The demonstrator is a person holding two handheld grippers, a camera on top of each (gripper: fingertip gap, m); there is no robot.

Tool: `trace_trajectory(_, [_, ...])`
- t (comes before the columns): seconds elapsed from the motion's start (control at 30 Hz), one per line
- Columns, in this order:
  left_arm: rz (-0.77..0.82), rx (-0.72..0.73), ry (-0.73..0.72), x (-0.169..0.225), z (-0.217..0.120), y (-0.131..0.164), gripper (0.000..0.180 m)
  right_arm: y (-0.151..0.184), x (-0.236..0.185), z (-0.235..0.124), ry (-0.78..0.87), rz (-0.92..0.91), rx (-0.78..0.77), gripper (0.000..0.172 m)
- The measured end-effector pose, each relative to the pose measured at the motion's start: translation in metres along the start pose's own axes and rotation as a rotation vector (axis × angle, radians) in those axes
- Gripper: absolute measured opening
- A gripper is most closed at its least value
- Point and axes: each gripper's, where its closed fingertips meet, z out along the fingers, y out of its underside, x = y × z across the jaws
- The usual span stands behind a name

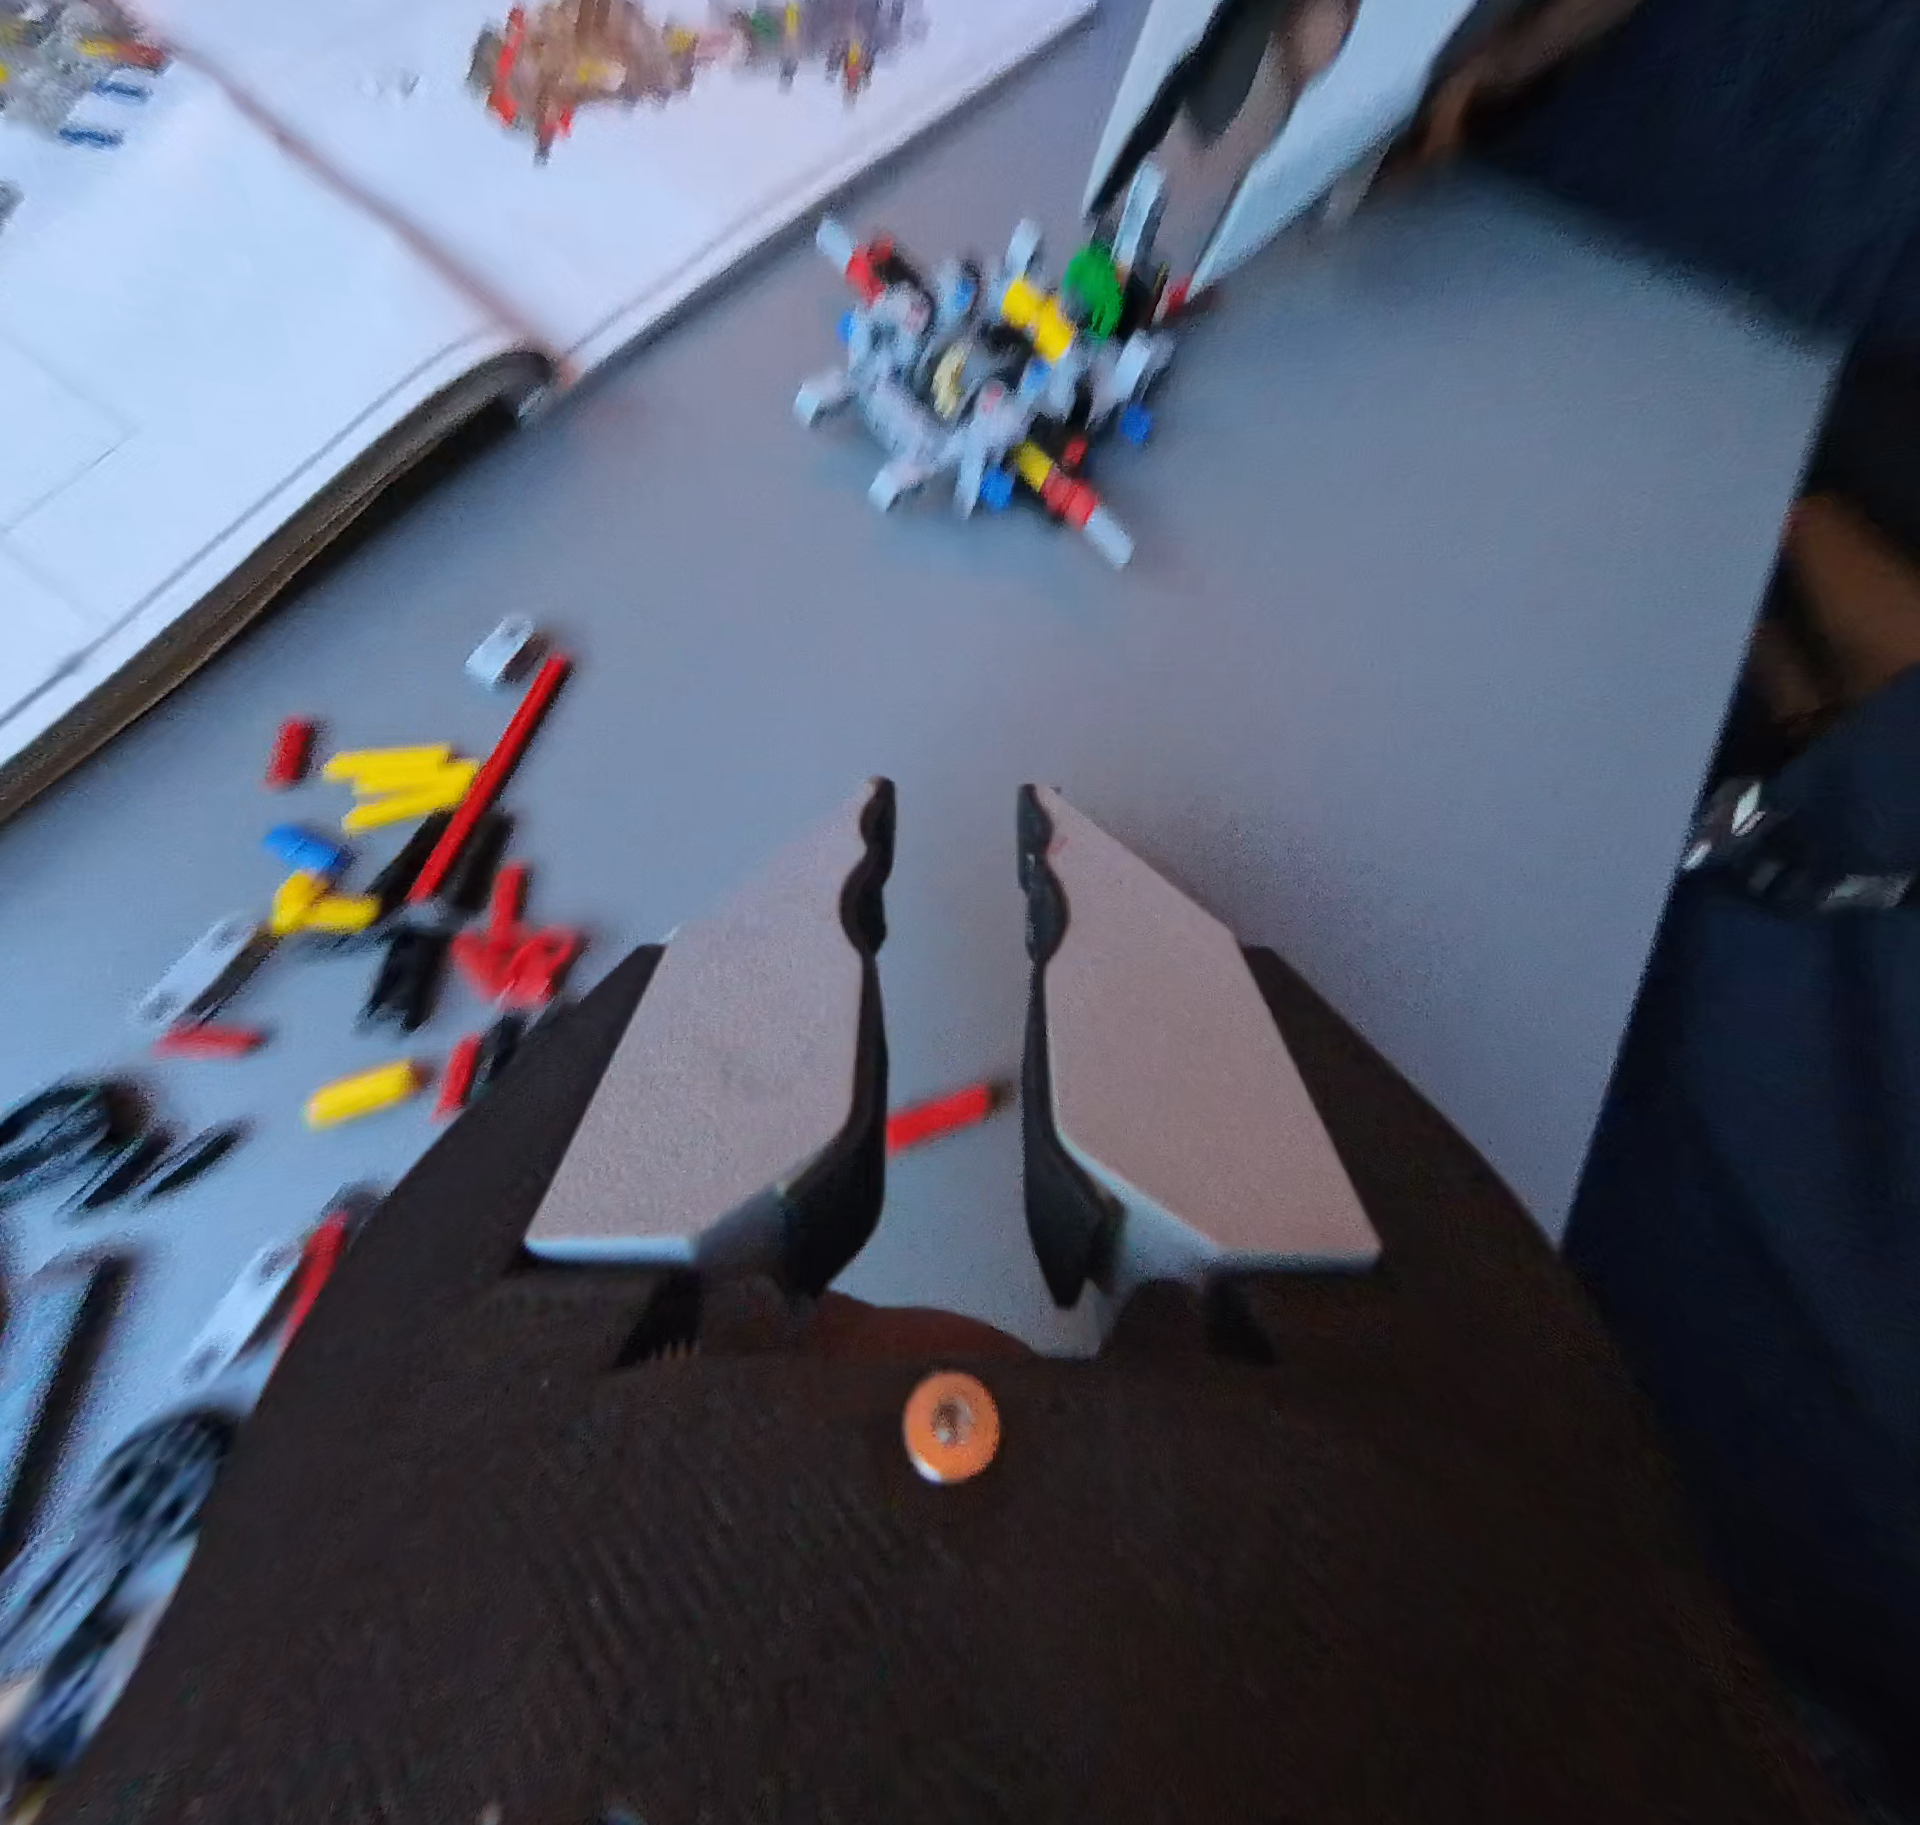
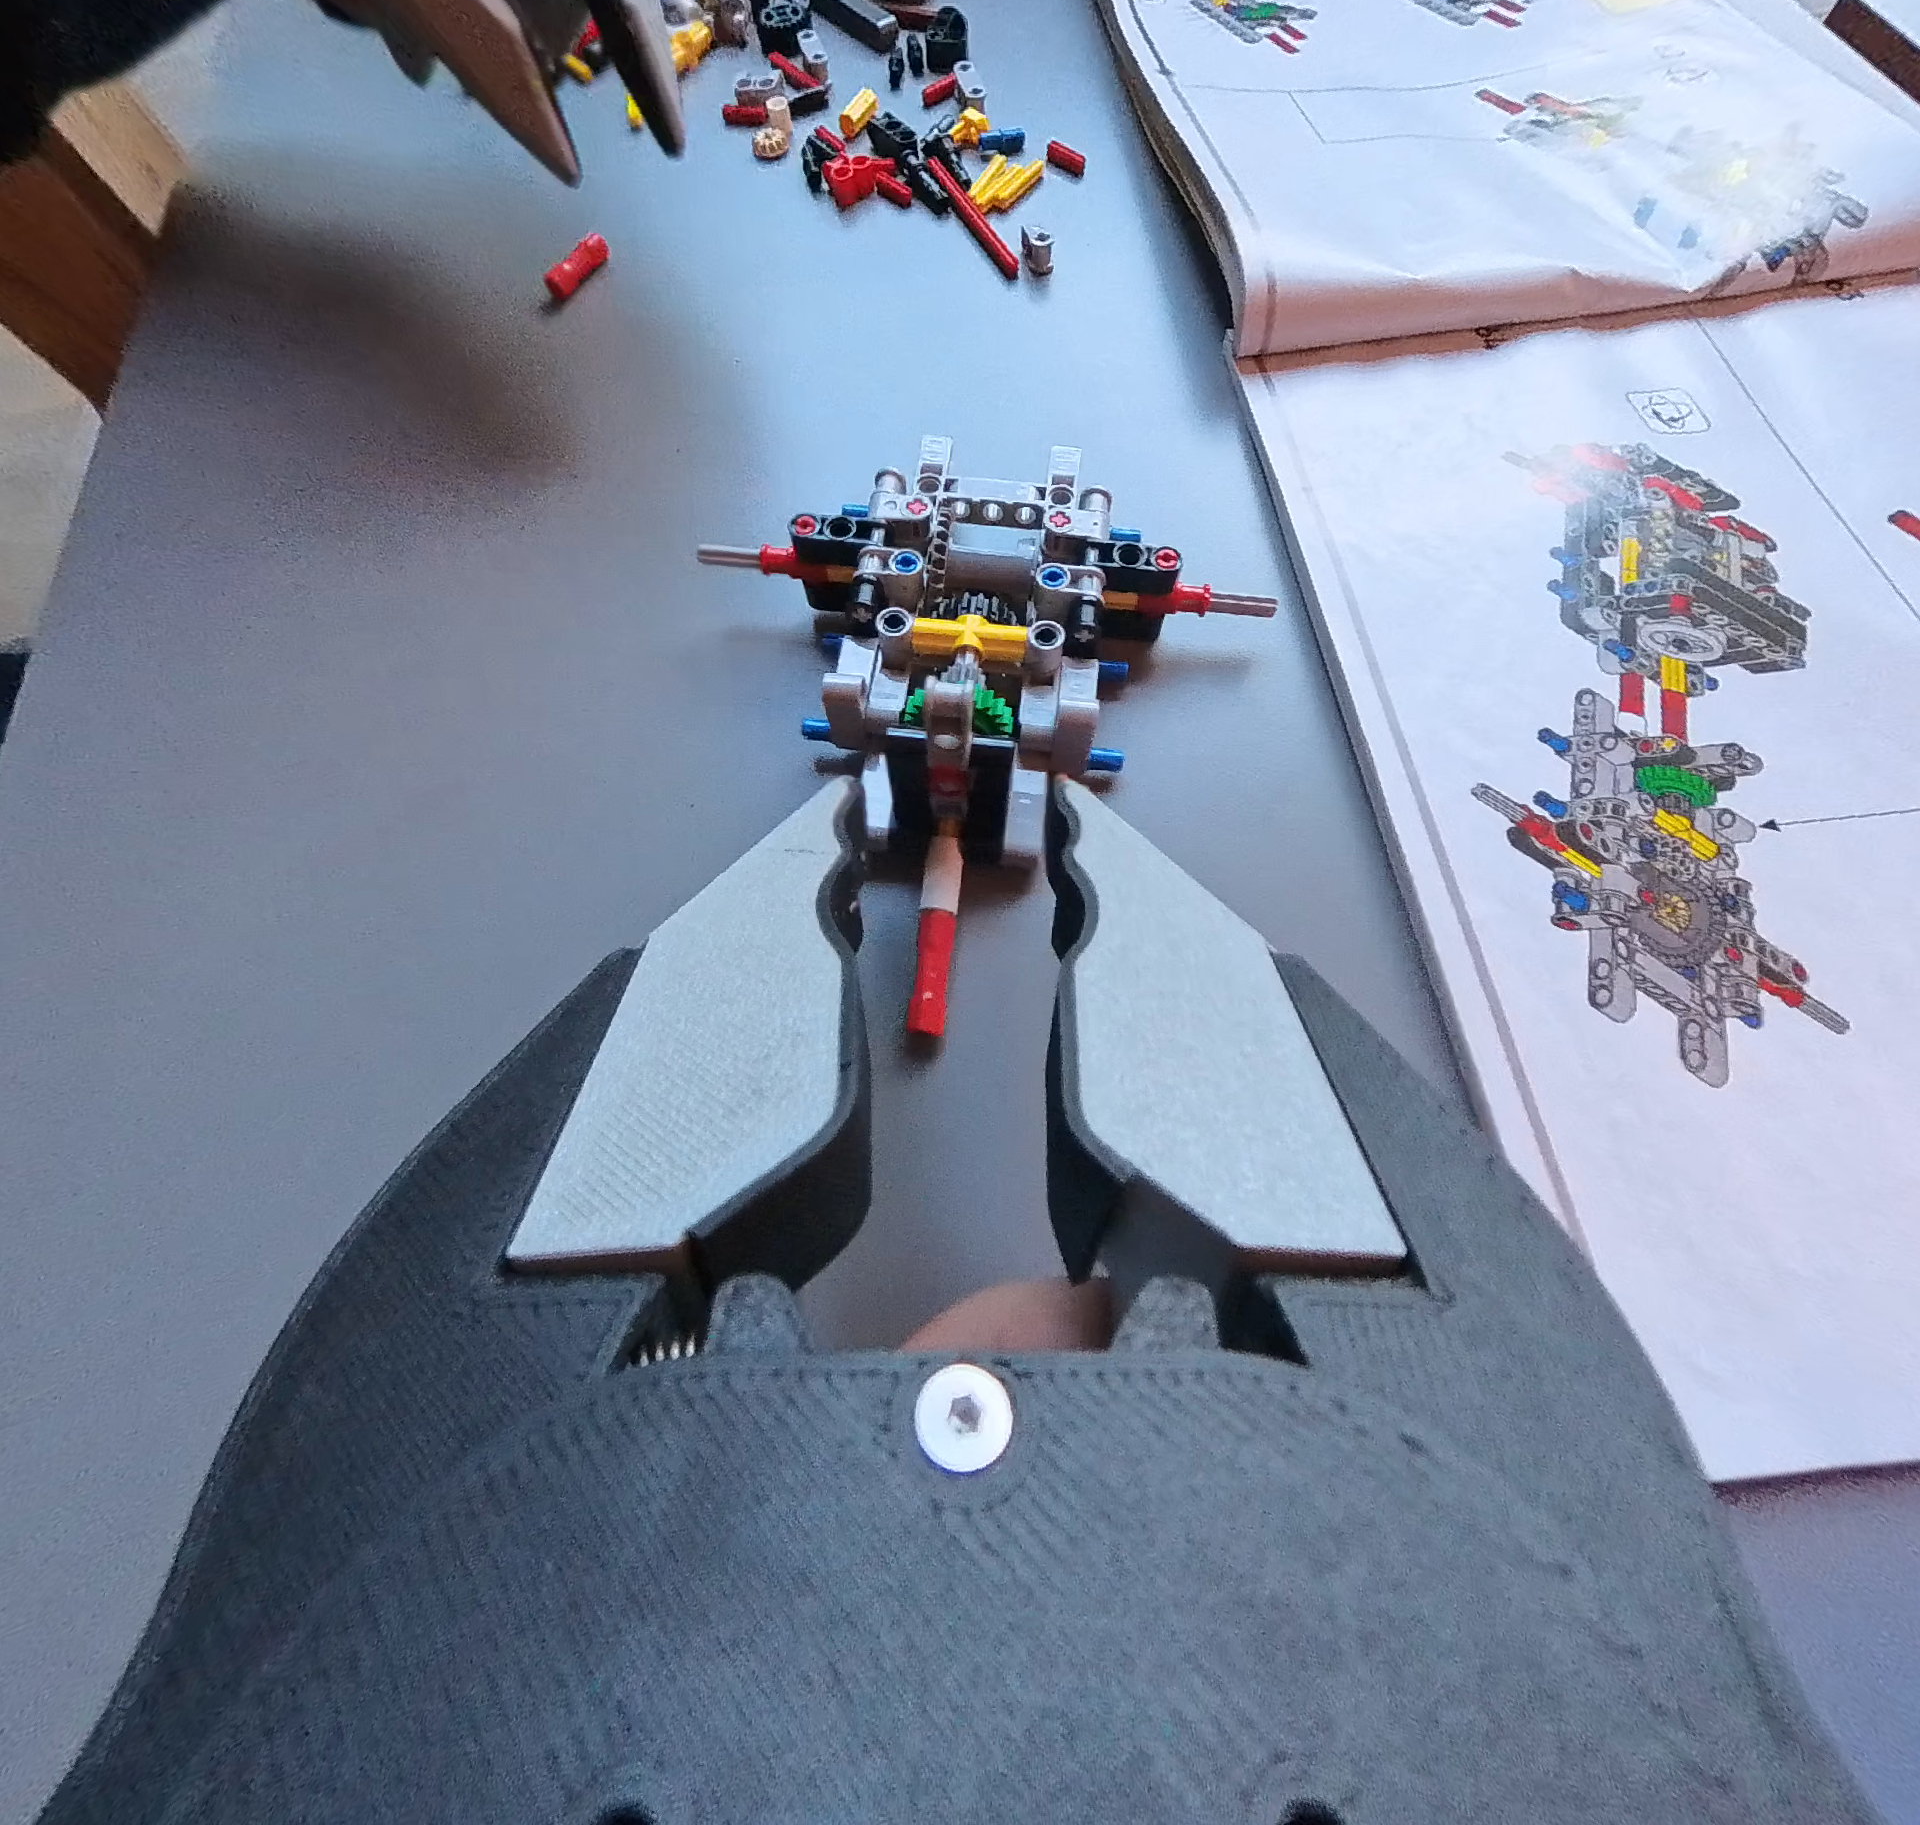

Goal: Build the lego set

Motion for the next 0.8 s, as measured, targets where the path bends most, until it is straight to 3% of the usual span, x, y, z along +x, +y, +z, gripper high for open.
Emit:
trace_trajectory(0.13, [0.111,-0.017,-0.032,0.012,0.041,-0.030,0.017,0.001,-0.001,0.002,0.031,0.001,-0.006,0.033])
trace_trajectory(0.3, [0.208,-0.053,-0.003,0.025,0.081,-0.068,0.025,-0.007,0.002,0.003,0.085,0.002,0.023,0.033])
trace_trajectory(0.43, [0.278,-0.187,-0.117,-0.005,0.097,-0.057,0.038,-0.008,-0.001,0.007,0.118,-0.046,-0.001,0.031])
trace_trajectory(0.6, [0.271,-0.207,-0.001,-0.002,0.095,-0.041,0.026,-0.017,-0.004,0.007,0.153,-0.088,-0.003,0.028])
trace_trajectory(0.8, [0.242,-0.122,0.165,0.006,0.094,-0.039,0.023,-0.022,0.000,0.010,0.188,-0.097,-0.040,0.021])
